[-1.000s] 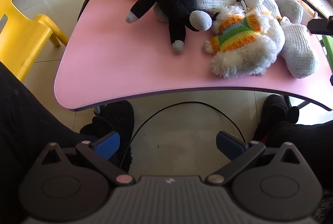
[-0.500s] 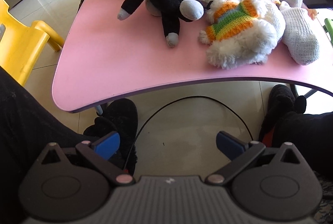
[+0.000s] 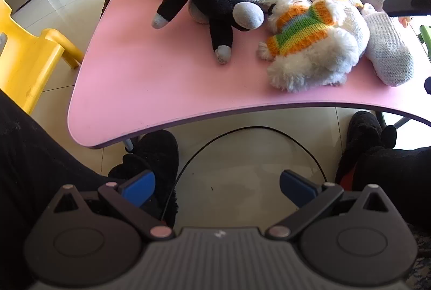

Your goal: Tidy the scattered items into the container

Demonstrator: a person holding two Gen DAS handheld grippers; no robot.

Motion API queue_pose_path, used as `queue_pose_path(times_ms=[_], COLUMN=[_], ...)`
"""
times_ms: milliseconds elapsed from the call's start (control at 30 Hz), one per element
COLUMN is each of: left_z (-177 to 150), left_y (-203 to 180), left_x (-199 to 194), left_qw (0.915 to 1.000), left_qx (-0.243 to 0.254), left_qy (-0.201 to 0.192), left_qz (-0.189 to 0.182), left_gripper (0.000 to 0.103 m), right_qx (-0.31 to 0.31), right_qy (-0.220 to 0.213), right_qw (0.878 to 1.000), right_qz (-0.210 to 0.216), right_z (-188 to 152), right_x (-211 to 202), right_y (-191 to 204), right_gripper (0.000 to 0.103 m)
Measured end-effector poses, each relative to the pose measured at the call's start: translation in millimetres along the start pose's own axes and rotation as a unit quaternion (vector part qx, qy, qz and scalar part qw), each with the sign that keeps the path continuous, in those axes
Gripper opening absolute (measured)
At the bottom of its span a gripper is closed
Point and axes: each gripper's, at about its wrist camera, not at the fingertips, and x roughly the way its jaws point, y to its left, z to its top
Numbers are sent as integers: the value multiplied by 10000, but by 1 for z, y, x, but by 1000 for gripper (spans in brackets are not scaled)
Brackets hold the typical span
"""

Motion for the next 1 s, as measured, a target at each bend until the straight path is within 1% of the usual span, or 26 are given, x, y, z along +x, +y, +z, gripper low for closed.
queue_pose_path(times_ms=[100,200,300,433,533,667,767,867,1000], left_z=[1,1,3,2,3,5,4,5,8], left_y=[2,4,6,10,14,21,22,21,20], left_x=[-3,-4,-7,-7,-8,-11,-18,-27,-32], left_qw=[10000,9999,9998,9996,9994,9987,9983,9980,9972], left_qx=[-43,-79,-129,-217,-309,-459,-475,-362,-310], left_qy=[-53,-43,-116,-137,-113,-121,-255,-465,-619], left_qz=[-22,-79,-72,-105,-85,-176,-227,-248,-279], left_gripper=[103,103,103,103,103,103,103,103,103], right_qx=[-33,19,48,153,207,245,272,339,342], right_qy=[-31,-98,-170,-361,-422,-453,-454,-483,-579], right_qw=[9999,9999,9998,9992,9989,9986,9986,9983,9977], right_qz=[-114,-70,-48,-35,-83,-70,-41,1,-73], right_z=[-1,0,1,3,3,5,6,8,9], right_x=[3,4,3,1,1,2,3,3,4], right_y=[-1,-4,-6,-12,-16,-19,-22,-26,-28], right_gripper=[93,93,93,93,93,93,92,87,87])
